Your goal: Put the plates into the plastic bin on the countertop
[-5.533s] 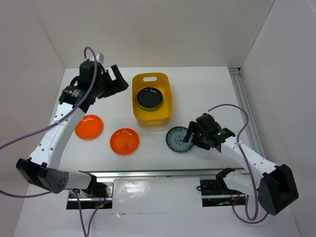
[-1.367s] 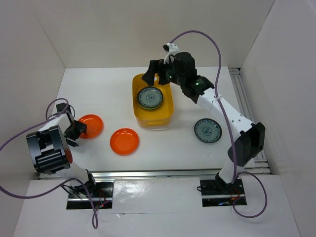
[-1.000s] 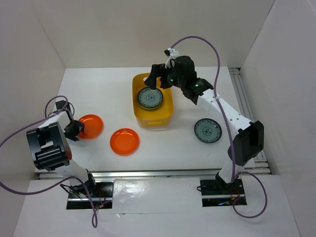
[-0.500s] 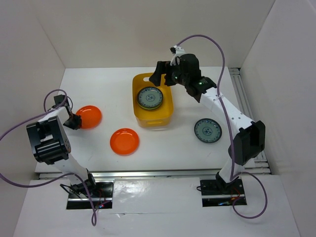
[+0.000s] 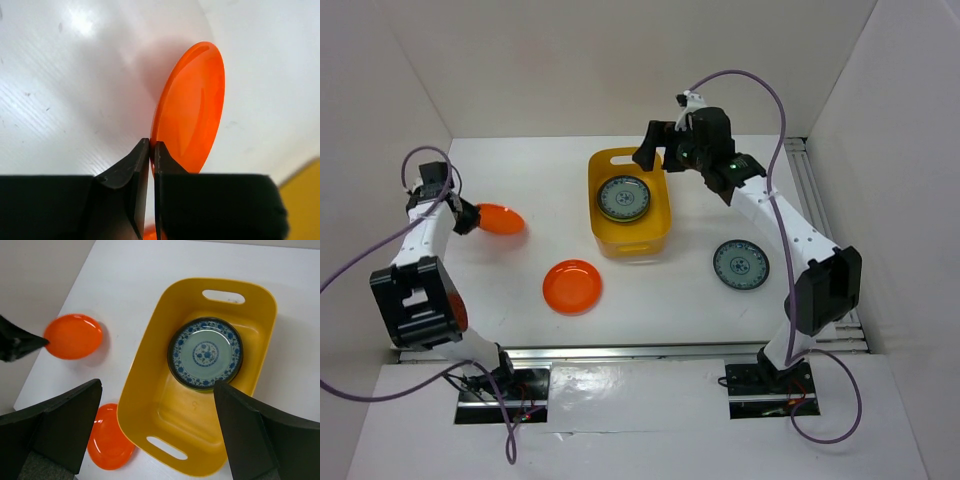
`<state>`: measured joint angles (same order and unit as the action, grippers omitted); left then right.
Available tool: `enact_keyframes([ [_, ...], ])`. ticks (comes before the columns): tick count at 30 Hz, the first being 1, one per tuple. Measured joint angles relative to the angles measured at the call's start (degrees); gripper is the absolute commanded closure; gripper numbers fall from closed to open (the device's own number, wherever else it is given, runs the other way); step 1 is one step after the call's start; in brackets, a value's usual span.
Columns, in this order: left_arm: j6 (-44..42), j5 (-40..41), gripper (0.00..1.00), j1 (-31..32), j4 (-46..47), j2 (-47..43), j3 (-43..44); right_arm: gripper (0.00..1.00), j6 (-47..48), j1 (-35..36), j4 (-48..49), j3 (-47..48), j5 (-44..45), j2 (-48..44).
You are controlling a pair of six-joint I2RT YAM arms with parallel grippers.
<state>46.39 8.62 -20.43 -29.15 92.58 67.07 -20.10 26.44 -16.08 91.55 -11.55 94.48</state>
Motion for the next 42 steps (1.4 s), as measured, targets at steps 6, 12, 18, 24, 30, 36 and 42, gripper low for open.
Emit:
enact_keyframes([
  [6,-2.75,-2.16,1.00,6.10,1.07,-9.79,8.35,0.00,-0.02,-1.73,-4.31,0.00,4.98,-3.02],
  [12,-6.19,-5.99,1.00,20.87,5.95,-10.93,13.86,0.00,-0.02,-5.29,-7.45,-0.39,10.69,-11.23],
  [18,-8.61,-8.98,1.00,29.86,9.42,-0.63,19.65,0.00,-0.57,-8.02,-9.53,-5.18,17.05,-19.15],
  [24,-11.74,-10.69,1.00,34.16,10.78,15.17,28.96,0.00,-1.14,-9.14,-13.44,-7.45,18.91,-21.77],
  [30,-13.27,-10.43,1.00,35.56,10.56,23.52,32.72,0.00,-1.29,-9.51,-16.76,-8.70,19.34,-23.80],
  [36,-13.51,-9.81,0.74,35.69,10.21,25.14,32.74,0.00,-1.29,-9.57,-17.92,-9.09,20.00,-25.40],
  [42,-13.84,-10.88,0.00,36.41,10.36,26.49,33.68,0.00,-1.51,-10.05,-18.47,-12.26,21.03,-25.70],
])
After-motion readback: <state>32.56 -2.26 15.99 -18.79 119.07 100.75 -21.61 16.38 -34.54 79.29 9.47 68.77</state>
